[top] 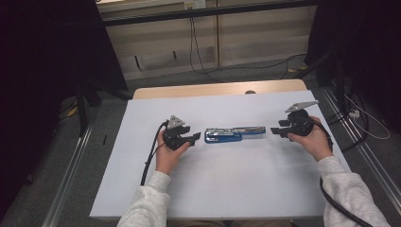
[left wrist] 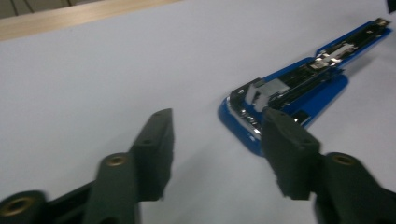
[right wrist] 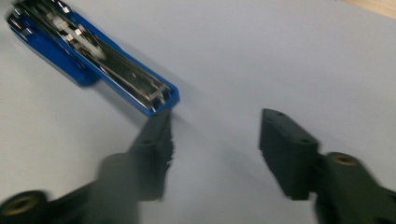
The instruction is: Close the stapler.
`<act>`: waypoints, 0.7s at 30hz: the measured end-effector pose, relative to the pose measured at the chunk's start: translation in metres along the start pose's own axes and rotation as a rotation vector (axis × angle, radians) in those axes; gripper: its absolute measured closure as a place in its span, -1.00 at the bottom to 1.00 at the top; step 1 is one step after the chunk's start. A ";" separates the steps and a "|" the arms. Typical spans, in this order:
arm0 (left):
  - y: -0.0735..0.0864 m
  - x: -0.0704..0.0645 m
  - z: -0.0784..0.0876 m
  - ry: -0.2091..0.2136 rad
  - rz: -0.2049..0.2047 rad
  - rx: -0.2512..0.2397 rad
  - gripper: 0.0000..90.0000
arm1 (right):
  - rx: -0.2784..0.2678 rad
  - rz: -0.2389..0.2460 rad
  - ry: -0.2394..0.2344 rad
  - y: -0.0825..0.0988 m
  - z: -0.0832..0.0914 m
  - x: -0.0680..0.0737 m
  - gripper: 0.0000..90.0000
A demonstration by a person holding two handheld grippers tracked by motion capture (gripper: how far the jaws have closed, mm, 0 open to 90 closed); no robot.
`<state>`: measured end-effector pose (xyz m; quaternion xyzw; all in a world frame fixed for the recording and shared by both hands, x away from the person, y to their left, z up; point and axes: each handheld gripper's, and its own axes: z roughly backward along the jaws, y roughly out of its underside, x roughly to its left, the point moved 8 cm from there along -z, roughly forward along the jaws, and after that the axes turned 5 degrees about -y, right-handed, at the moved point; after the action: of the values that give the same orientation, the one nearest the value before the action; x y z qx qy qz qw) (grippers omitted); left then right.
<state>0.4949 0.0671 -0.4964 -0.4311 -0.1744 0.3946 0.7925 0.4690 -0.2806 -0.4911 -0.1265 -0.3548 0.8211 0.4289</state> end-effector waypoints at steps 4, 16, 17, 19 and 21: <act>0.005 -0.001 -0.008 -0.011 -0.003 0.036 0.63 | 0.043 -0.001 0.005 0.009 -0.006 0.001 0.81; 0.013 -0.017 -0.023 0.055 -0.041 0.115 0.90 | 0.065 0.033 -0.044 0.004 -0.030 0.019 1.00; 0.012 -0.018 -0.024 0.060 -0.038 0.113 0.90 | 0.062 0.029 -0.052 0.004 -0.031 0.021 1.00; 0.011 -0.020 -0.026 0.066 -0.056 0.113 0.90 | 0.065 0.030 -0.050 0.004 -0.031 0.021 1.00; 0.010 -0.021 -0.027 0.076 -0.050 0.117 0.90 | 0.065 0.029 -0.049 0.003 -0.032 0.021 1.00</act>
<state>0.4932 0.0390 -0.5191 -0.3940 -0.1315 0.3675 0.8321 0.4708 -0.2502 -0.5140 -0.0975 -0.3362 0.8411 0.4122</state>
